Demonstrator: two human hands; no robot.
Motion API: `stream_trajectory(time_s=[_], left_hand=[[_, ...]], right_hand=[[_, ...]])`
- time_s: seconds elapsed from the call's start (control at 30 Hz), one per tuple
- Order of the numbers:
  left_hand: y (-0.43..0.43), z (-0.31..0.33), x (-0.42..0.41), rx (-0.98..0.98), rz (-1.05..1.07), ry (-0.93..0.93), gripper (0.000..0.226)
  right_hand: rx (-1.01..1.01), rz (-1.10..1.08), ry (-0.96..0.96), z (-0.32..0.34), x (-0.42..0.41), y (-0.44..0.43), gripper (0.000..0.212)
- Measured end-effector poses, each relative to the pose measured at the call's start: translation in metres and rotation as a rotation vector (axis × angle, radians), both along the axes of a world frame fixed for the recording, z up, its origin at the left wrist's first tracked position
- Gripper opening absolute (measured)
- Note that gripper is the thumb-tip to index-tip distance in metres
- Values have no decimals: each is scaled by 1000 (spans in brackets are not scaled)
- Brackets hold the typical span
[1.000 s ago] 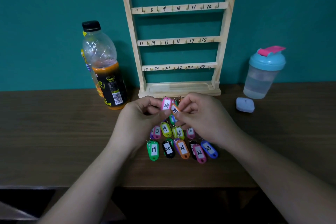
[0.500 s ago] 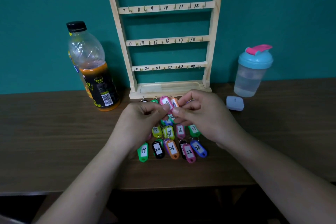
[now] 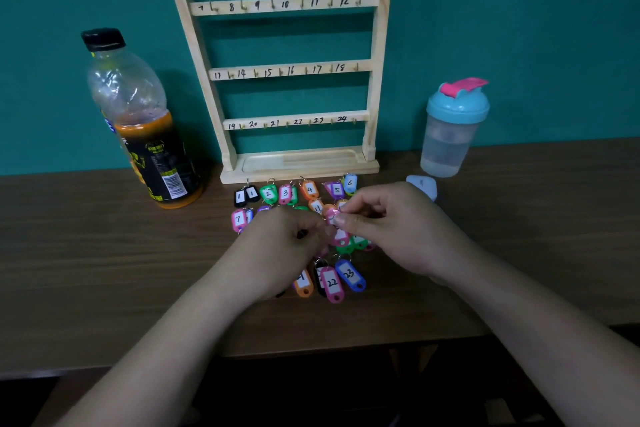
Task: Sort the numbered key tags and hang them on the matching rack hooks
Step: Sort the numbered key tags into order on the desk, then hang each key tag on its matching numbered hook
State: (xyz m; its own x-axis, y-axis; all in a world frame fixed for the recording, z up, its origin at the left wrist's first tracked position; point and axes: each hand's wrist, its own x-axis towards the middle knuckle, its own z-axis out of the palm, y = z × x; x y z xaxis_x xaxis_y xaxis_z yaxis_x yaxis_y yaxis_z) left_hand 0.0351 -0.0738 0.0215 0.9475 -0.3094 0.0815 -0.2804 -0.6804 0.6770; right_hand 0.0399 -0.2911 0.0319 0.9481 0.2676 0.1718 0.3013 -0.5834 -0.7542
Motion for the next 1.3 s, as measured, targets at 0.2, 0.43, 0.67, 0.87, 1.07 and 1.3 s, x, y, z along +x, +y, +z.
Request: stream_trajectory(time_s=[0.2, 0.43, 0.67, 0.87, 1.07, 1.3], left_hand=[[-7, 3, 1, -28, -3, -9, 20], [4, 0, 6, 6, 51, -55, 16], [16, 1, 12, 40, 130, -77, 12], [28, -1, 20, 70, 203, -66, 14], [53, 1, 36, 84, 379, -124, 17], [88, 5, 66, 69, 571, -203, 13]], right_hand=[[-37, -16, 189, 2, -3, -26, 9], [-153, -70, 257, -8, -12, -40, 9], [-366, -133, 81, -8, -18, -33, 17], [-406, -138, 27, -2, -12, -27, 19], [-293, -137, -23, 1, -3, -7, 11], [-207, -110, -100, 6, 18, 32, 8]])
